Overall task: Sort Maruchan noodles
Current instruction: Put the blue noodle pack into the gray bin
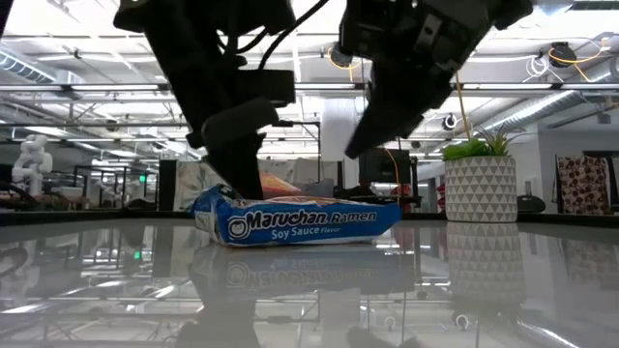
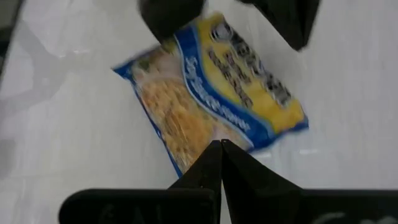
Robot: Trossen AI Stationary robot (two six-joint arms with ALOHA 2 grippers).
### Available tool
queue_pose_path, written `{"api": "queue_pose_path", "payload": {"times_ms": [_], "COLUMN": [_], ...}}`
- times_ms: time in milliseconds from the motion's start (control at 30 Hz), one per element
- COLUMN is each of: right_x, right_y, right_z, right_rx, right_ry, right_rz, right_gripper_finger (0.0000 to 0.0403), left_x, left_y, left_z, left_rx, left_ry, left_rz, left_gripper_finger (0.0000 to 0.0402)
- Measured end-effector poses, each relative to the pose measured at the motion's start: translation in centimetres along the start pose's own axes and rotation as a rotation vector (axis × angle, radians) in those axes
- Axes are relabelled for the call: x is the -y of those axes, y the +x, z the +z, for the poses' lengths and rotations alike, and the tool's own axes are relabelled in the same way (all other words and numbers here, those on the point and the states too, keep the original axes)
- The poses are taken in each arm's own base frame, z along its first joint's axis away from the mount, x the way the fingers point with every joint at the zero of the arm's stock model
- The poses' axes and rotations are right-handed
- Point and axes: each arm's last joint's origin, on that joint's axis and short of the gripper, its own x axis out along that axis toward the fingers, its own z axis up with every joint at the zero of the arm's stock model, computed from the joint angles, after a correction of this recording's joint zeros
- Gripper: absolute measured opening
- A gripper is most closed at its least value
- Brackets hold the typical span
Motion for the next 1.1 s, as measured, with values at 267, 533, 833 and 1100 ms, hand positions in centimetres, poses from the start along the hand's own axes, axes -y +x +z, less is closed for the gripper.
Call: {"api": "queue_pose_path", "payload": {"times_ms": [267, 533, 833, 1100], "right_x": [0.3, 0.4, 1.9, 2.6], "right_y": [0.0, 0.2, 3.2, 4.0], "right_z": [-0.5, -0.5, -1.7, -1.9], "right_rx": [-0.038, -0.029, -0.120, -0.151], "right_ry": [0.047, 0.085, 0.129, 0.159], "right_rz": [-0.048, -0.082, -0.108, -0.083], "right_gripper_finger": [0.0002, 0.0002, 0.0002, 0.0002], "left_x": [-1.1, -0.7, 2.8, 3.1], "left_y": [-1.4, -4.0, -4.4, -3.9], "left_z": [-1.3, -2.0, -2.2, -2.6], "left_rx": [-0.179, -0.219, -0.161, -0.201], "left_ry": [0.013, -0.044, -0.002, 0.038], "left_rz": [0.014, -0.063, -0.296, -0.326], "left_gripper_finger": [0.0017, 0.0017, 0.0017, 0.0017]}}
